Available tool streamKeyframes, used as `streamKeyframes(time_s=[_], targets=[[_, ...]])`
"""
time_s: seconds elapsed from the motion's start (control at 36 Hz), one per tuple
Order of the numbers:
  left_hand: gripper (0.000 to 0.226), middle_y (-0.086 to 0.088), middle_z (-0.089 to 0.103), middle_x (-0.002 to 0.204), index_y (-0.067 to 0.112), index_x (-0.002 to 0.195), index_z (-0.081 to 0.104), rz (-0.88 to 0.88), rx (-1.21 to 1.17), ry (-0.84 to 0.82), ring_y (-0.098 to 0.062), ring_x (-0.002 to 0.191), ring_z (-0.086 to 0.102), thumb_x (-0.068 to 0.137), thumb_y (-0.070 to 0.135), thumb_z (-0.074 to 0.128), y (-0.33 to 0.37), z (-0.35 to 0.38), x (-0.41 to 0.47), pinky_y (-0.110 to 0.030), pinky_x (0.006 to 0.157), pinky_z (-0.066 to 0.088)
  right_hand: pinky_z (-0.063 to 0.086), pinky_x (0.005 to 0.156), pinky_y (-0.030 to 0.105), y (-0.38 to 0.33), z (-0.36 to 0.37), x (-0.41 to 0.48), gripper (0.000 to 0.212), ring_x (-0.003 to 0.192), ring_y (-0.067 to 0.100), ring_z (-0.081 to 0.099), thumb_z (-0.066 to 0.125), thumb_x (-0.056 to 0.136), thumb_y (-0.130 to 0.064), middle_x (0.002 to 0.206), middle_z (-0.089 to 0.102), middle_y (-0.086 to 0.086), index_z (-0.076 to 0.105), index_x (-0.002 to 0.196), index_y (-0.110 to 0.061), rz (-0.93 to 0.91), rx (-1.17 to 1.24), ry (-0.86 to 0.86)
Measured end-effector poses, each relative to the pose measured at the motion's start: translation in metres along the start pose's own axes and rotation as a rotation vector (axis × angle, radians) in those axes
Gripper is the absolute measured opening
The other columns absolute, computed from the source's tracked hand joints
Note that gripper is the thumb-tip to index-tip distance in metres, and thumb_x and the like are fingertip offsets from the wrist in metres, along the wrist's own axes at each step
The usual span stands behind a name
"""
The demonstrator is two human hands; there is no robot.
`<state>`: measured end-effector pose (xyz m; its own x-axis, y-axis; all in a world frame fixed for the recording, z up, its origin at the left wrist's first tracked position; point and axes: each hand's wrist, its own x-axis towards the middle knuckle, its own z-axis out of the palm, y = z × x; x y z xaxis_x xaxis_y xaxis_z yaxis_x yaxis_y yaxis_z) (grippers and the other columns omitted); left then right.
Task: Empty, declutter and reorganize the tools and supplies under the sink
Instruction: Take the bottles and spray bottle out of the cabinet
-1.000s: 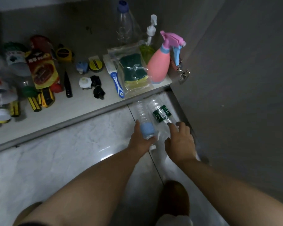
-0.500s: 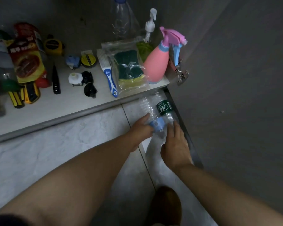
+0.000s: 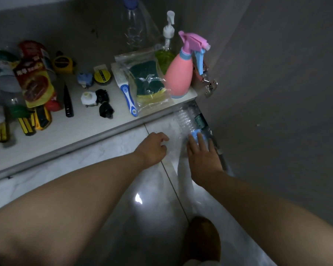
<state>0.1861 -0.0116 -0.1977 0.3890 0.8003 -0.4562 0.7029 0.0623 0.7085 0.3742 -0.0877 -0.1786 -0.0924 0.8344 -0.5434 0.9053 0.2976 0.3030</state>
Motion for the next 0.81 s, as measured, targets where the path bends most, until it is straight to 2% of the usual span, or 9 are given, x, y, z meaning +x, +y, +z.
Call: streamKeyframes(time_s=[0.14, 0.22, 0.31, 0.36, 0.42, 0.61, 0.67, 0.75, 0.81], targets=[[0.038, -0.007, 0.050, 0.127, 0.019, 0.134, 0.059, 0.047, 0.227, -0.100, -0.023, 0.117, 0.056, 0.097, 0.011, 0.051, -0.003, -0.033, -0.024, -0.022, 0.096, 0.041, 0.005, 0.123, 0.058, -0.011, -0.016, -0.002, 0.077, 0.151, 0.043, -0.018, 0.043, 0.100, -0.031, 0.165, -0.016, 0.021, 0.002, 0.159, -0.004, 0.008, 0.049, -0.005], [0.040, -0.006, 0.050, 0.131, 0.021, 0.137, 0.057, 0.077, 0.344, -0.161, -0.022, 0.120, 0.054, 0.098, 0.013, 0.050, 0.005, -0.063, -0.048, -0.030, 0.105, 0.042, 0.011, 0.125, 0.048, -0.012, -0.034, -0.010, 0.063, 0.154, 0.036, 0.007, 0.048, 0.097, -0.023, 0.167, 0.007, 0.015, 0.027, 0.155, -0.011, -0.117, 0.208, 0.072], [0.036, -0.003, 0.060, 0.130, 0.021, 0.132, 0.061, 0.078, 0.399, -0.176, -0.020, 0.114, 0.059, 0.098, 0.016, 0.053, 0.013, -0.101, -0.073, -0.025, 0.097, 0.045, 0.031, 0.115, 0.044, -0.015, -0.067, -0.024, 0.046, 0.127, 0.034, 0.050, 0.060, 0.085, -0.013, 0.140, 0.051, 0.011, 0.060, 0.131, -0.013, -0.302, 0.288, 0.269], [0.031, 0.001, 0.065, 0.124, 0.024, 0.128, 0.063, 0.059, 0.410, -0.150, -0.018, 0.108, 0.061, 0.098, 0.021, 0.054, 0.013, -0.131, -0.091, -0.022, 0.090, 0.045, 0.047, 0.094, 0.042, -0.018, -0.095, -0.032, 0.035, 0.101, 0.033, 0.061, 0.067, 0.074, -0.006, 0.114, 0.063, 0.010, 0.071, 0.108, -0.011, -0.346, 0.343, 0.399], [0.029, 0.002, 0.066, 0.121, 0.025, 0.126, 0.064, 0.038, 0.416, -0.104, -0.018, 0.108, 0.061, 0.099, 0.022, 0.054, 0.008, -0.160, -0.110, -0.024, 0.090, 0.047, 0.049, 0.082, 0.039, -0.025, -0.127, -0.040, 0.030, 0.095, 0.032, 0.059, 0.064, 0.074, -0.006, 0.108, 0.061, 0.009, 0.070, 0.103, -0.011, -0.360, 0.384, 0.437], [0.023, 0.000, 0.070, 0.113, 0.021, 0.118, 0.068, -0.045, 0.447, 0.119, -0.020, 0.104, 0.065, 0.097, 0.019, 0.057, -0.037, -0.254, -0.174, -0.029, 0.090, 0.052, 0.050, 0.078, 0.036, -0.062, -0.223, -0.042, 0.026, 0.103, 0.020, 0.054, 0.050, 0.089, -0.016, 0.116, 0.049, -0.001, 0.064, 0.111, -0.018, -0.445, 0.372, 0.433], [0.024, -0.002, 0.070, 0.115, 0.021, 0.119, 0.067, -0.088, 0.433, 0.204, -0.024, 0.104, 0.065, 0.096, 0.018, 0.058, -0.058, -0.275, -0.188, -0.032, 0.091, 0.053, 0.051, 0.081, 0.038, -0.079, -0.242, -0.033, 0.024, 0.102, 0.021, 0.055, 0.049, 0.090, -0.020, 0.113, 0.048, -0.001, 0.063, 0.110, -0.020, -0.473, 0.350, 0.391], [0.029, -0.006, 0.065, 0.124, 0.022, 0.124, 0.065, -0.169, 0.407, 0.388, -0.026, 0.107, 0.063, 0.096, 0.019, 0.059, -0.093, -0.297, -0.204, -0.026, 0.086, 0.049, 0.051, 0.081, 0.037, -0.111, -0.265, -0.012, 0.022, 0.098, 0.021, 0.057, 0.050, 0.092, -0.023, 0.113, 0.046, -0.004, 0.061, 0.111, -0.025, -0.475, 0.412, 0.327], [0.033, -0.009, 0.059, 0.131, 0.025, 0.126, 0.063, -0.245, 0.356, 0.501, -0.031, 0.113, 0.061, 0.093, 0.022, 0.060, -0.116, -0.305, -0.211, -0.031, 0.093, 0.050, 0.050, 0.083, 0.035, -0.137, -0.276, 0.003, 0.026, 0.098, 0.021, 0.058, 0.055, 0.091, -0.024, 0.118, 0.048, -0.003, 0.060, 0.116, -0.026, -0.451, 0.508, 0.276]])
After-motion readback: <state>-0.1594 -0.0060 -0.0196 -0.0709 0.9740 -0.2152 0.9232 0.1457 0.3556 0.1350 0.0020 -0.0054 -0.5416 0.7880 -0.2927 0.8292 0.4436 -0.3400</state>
